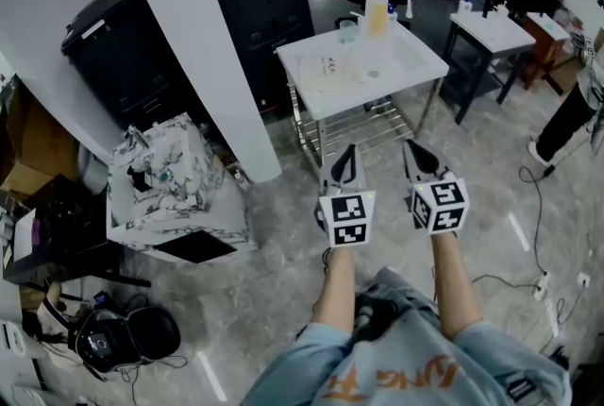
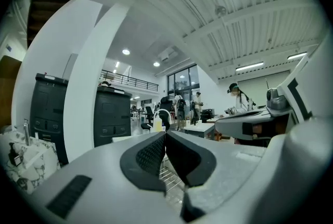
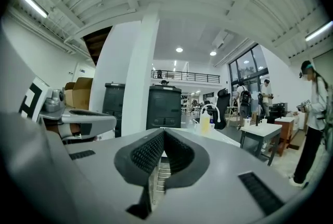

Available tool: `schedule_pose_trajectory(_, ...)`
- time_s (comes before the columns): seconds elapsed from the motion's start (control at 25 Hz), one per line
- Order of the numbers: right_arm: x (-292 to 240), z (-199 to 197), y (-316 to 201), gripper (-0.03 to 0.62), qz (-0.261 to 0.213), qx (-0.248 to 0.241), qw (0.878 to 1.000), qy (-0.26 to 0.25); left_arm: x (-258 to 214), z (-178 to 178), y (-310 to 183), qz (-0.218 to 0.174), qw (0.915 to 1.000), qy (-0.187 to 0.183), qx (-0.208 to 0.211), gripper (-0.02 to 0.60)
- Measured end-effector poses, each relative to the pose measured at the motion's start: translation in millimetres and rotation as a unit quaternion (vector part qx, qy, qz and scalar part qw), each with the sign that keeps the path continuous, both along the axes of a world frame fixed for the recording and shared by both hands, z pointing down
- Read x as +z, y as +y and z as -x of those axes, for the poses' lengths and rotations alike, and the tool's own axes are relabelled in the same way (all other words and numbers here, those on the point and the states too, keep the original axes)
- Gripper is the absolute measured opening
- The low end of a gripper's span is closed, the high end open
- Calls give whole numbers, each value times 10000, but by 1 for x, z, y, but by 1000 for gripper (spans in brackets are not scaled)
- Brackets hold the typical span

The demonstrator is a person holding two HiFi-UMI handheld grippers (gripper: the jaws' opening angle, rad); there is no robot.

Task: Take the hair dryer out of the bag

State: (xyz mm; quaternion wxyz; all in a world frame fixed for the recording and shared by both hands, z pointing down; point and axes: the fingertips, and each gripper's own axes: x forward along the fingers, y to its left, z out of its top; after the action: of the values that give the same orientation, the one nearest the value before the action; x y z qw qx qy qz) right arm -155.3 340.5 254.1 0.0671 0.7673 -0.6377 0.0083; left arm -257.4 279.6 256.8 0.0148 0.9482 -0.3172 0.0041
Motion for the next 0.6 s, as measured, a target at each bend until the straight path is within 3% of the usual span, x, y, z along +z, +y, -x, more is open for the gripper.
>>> schedule_pose_trajectory(0.36,2,-25,-13,0,-23,-28,10000,33,12,-13,-21,83,9999,14,-129,2)
schedule_pose_trajectory(0.6,3,-36,-56,0,-356,-336,9967,-647,26,-13,-59,123,9989,-208,-406,2)
